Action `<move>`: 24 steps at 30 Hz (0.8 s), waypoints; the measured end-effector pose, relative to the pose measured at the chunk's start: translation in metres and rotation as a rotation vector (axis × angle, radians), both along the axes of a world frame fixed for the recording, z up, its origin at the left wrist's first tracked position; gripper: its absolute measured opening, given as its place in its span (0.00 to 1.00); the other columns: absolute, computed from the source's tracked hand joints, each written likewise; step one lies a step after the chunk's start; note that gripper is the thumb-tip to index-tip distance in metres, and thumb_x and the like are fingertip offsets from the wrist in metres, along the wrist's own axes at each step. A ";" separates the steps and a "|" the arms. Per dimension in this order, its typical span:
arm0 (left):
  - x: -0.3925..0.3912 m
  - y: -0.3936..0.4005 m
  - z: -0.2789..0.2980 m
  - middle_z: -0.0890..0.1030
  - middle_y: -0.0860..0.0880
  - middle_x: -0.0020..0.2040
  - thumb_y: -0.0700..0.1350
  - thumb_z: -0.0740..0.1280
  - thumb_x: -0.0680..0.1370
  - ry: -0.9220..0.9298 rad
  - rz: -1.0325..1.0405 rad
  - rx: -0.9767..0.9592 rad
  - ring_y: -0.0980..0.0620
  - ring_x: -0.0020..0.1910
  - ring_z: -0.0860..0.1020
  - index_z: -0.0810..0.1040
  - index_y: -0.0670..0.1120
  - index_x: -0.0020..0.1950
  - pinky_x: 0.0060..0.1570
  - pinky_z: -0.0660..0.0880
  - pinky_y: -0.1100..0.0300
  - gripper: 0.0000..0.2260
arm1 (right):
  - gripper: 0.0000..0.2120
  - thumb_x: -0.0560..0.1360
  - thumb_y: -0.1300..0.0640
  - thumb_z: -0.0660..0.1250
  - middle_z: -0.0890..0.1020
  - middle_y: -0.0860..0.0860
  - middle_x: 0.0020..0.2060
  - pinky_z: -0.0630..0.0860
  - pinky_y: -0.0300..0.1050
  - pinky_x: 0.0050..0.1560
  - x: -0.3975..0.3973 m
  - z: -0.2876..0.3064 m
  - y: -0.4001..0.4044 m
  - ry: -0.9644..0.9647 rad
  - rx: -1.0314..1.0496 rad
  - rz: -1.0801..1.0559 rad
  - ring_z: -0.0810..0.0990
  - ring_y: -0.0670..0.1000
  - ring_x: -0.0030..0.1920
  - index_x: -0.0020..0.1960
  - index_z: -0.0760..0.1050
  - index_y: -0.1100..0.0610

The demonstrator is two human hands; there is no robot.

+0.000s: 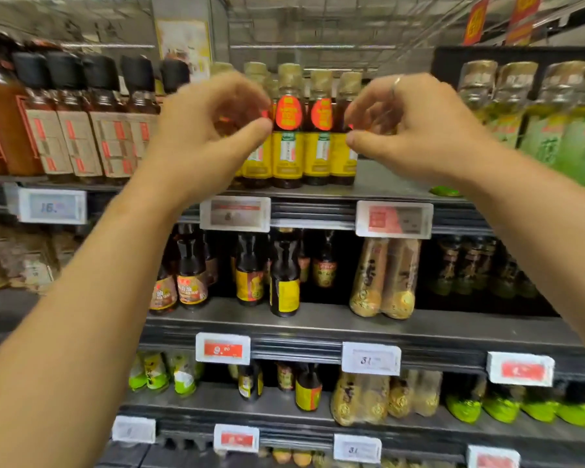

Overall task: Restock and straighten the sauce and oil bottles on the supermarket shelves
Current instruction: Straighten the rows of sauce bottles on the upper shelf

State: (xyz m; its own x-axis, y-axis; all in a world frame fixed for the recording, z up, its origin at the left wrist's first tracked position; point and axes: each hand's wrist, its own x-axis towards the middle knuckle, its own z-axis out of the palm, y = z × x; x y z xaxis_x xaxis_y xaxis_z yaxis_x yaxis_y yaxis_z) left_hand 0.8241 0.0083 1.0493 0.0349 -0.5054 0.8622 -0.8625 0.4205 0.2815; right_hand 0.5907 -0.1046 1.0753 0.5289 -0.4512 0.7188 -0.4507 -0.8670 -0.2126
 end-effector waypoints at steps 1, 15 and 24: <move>-0.008 0.001 -0.013 0.82 0.55 0.47 0.45 0.70 0.78 0.029 -0.015 0.008 0.57 0.48 0.81 0.81 0.51 0.55 0.51 0.79 0.59 0.06 | 0.06 0.75 0.50 0.73 0.83 0.43 0.42 0.76 0.33 0.40 -0.014 -0.010 0.000 -0.003 0.018 0.010 0.80 0.41 0.39 0.51 0.82 0.48; -0.189 0.021 -0.331 0.83 0.54 0.46 0.43 0.69 0.79 0.307 0.068 0.761 0.55 0.45 0.81 0.79 0.54 0.53 0.53 0.78 0.58 0.06 | 0.04 0.75 0.60 0.72 0.82 0.50 0.43 0.77 0.40 0.45 -0.274 -0.335 -0.014 0.166 0.612 0.237 0.80 0.42 0.42 0.48 0.79 0.58; -0.293 0.075 -0.647 0.83 0.46 0.53 0.45 0.69 0.79 0.434 0.243 1.803 0.47 0.51 0.80 0.82 0.46 0.57 0.50 0.73 0.60 0.08 | 0.09 0.76 0.61 0.71 0.82 0.55 0.44 0.79 0.49 0.50 -0.377 -0.648 0.044 0.580 1.662 -0.235 0.81 0.53 0.44 0.55 0.79 0.64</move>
State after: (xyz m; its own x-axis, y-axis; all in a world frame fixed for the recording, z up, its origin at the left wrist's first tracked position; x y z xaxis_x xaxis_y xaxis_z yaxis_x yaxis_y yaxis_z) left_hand 0.5311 0.0831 0.4022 0.2790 -0.6319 -0.7230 -0.6056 -0.7002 0.3783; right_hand 0.2137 -0.0606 0.4269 0.3480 -0.5361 -0.7691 -0.8508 0.1639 -0.4993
